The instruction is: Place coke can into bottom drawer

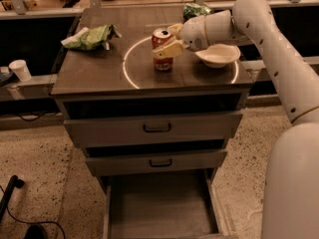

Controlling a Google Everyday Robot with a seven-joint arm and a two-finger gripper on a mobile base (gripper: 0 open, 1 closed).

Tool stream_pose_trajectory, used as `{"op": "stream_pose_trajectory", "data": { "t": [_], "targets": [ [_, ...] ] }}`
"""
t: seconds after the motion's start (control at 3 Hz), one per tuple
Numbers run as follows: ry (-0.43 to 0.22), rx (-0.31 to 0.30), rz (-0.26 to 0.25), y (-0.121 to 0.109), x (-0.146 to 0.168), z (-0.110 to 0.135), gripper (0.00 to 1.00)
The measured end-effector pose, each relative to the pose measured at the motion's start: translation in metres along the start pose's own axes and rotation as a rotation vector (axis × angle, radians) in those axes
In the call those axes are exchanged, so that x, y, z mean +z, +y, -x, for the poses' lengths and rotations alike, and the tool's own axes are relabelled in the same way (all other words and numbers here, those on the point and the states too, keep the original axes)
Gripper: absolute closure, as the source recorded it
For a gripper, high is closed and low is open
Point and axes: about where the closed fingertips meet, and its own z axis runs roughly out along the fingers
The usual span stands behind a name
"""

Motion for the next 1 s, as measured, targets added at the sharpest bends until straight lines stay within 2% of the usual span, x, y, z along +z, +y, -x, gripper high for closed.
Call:
{"op": "stream_pose_trajectory", "data": {
  "t": [0.33, 0.67, 1.0],
  "targets": [
    [-0.081, -0.066, 0.140, 0.035, 0.014, 0.023, 1.00],
    [-0.151, -0.173, 0.234, 0.078, 0.006, 0.049, 1.00],
    [-0.143, -0.248, 0.236, 0.121, -0.007, 0.048, 1.00]
  ]
}}
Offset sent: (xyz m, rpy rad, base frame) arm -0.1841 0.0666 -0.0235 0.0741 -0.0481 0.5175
